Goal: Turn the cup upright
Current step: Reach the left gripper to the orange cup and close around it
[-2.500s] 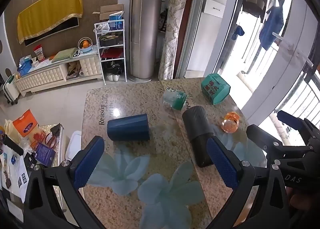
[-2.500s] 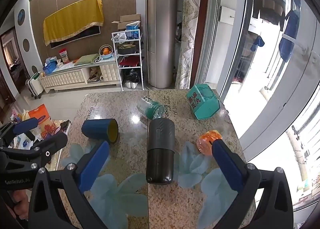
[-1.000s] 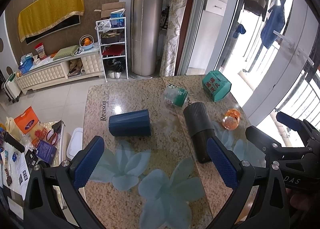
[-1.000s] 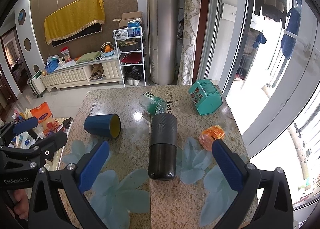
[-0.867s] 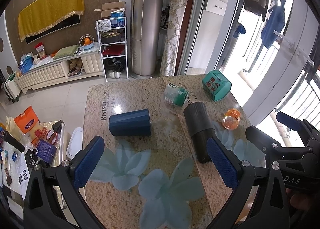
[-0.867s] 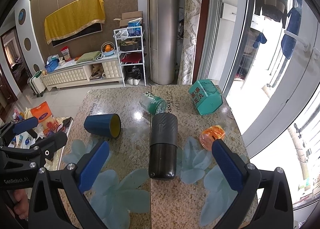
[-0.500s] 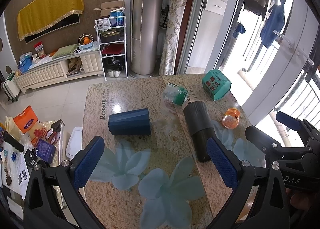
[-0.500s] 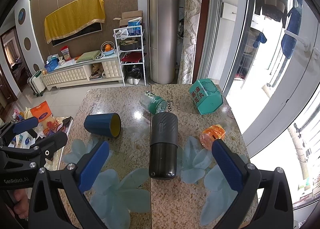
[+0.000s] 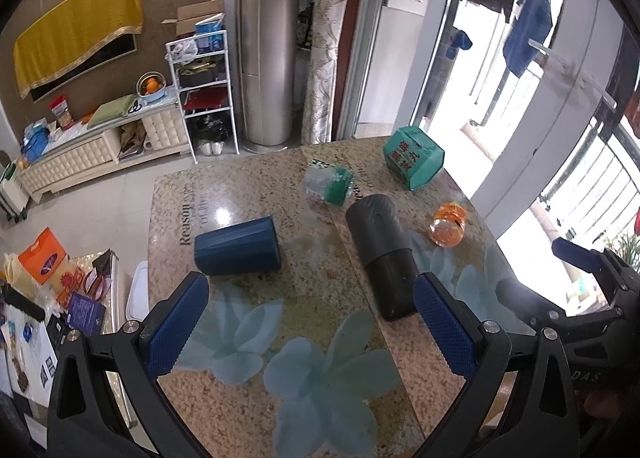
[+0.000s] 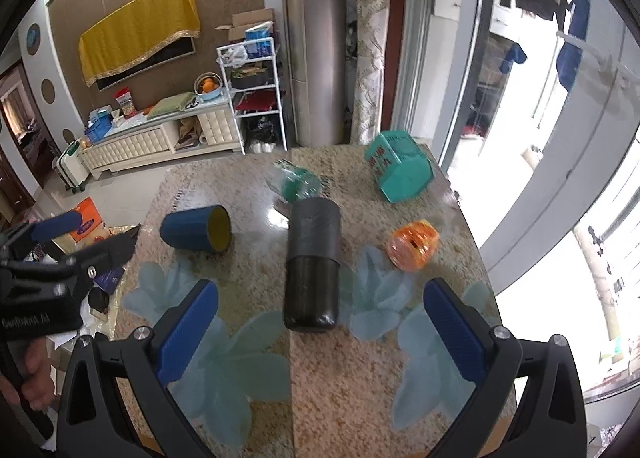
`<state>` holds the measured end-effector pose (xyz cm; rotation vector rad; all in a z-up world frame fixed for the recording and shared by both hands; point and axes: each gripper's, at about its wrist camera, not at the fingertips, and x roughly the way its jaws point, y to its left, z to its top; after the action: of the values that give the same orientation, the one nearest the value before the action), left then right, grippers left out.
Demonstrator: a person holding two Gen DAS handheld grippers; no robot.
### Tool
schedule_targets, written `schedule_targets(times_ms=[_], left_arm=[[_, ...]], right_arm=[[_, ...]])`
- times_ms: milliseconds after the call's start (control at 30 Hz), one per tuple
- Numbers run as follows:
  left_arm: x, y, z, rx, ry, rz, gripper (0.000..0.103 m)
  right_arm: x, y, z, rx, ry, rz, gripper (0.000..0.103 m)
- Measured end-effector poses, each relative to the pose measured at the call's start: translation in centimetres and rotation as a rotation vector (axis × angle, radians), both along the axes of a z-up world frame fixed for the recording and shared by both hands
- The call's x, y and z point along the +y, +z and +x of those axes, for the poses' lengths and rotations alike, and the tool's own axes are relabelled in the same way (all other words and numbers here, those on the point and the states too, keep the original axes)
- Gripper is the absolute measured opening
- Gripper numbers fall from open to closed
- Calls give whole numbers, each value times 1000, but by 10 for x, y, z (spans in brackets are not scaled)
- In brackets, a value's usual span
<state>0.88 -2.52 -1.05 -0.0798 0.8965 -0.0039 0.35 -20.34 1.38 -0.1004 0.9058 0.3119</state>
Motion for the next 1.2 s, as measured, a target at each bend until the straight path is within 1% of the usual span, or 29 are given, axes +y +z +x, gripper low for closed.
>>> schedule_targets(times_ms=[200,433,600,667,767,867,967,1000,1100,1200], left_arm=[[-26,-4,23,35,-47,56,103],[-70,-4,63,88,-108,127,103],[-109,-13,97,161,-183,151,103],[-128,-20,108,187,-217,159,103],[-152,-40,127,261,-264,140,103],[-169,-59,144,327,-283,150,103],[-184,-75,162,371,-295,179,103],[-192,-81,170,385,-307,199,103],[-205,-95,187,410,-339,239,103],[-221,-112,204,455,-399,253,103]], right_arm=[[-30,-15,4,77,-31,21,103],[-71,-28,15,158,-43,62,103],[-107,-34,28,191,-76,89,103],[-120,-40,33,212,-89,106,103],[-133,-47,42,238,-96,128,103],[-146,-57,47,259,-101,151,103],[-158,-67,52,295,-111,181,103],[-162,-71,53,309,-110,188,103],[-172,-84,56,347,-108,202,103],[-182,-95,57,387,-120,223,103]])
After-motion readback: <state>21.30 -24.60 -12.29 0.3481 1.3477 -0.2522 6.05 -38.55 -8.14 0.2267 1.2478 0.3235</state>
